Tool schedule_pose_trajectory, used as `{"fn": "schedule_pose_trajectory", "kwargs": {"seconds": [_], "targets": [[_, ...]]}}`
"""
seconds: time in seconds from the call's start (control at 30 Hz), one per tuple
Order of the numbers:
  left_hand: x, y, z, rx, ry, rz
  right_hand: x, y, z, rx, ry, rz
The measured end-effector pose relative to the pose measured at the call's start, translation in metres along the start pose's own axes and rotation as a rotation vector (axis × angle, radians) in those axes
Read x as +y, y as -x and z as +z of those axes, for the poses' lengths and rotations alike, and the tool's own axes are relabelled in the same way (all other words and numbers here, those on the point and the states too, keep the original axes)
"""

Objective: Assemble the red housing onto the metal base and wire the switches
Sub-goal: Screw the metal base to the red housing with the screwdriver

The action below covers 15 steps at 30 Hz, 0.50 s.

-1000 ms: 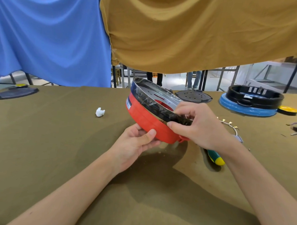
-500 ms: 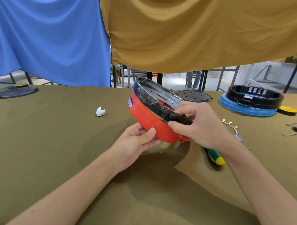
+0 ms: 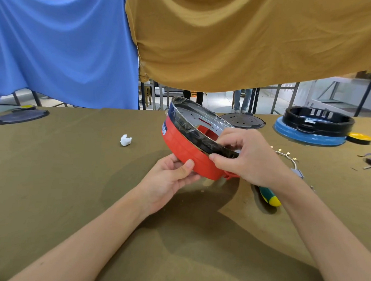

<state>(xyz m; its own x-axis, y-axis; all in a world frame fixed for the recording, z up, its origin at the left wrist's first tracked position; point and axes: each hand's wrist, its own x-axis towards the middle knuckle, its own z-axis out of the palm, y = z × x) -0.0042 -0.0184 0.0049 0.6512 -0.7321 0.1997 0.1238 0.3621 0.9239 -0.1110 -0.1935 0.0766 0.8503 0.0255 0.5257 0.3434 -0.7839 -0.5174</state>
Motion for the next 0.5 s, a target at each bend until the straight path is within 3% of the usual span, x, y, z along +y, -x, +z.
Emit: {"fn": "schedule_pose_trajectory", "kwargs": {"seconds": [0.5], "targets": [[-0.0032, 0.0059, 0.004, 0.072, -0.053, 0.005, 0.0009, 0.0021, 0.0076, -0.083, 0.012, -0.019]]}}
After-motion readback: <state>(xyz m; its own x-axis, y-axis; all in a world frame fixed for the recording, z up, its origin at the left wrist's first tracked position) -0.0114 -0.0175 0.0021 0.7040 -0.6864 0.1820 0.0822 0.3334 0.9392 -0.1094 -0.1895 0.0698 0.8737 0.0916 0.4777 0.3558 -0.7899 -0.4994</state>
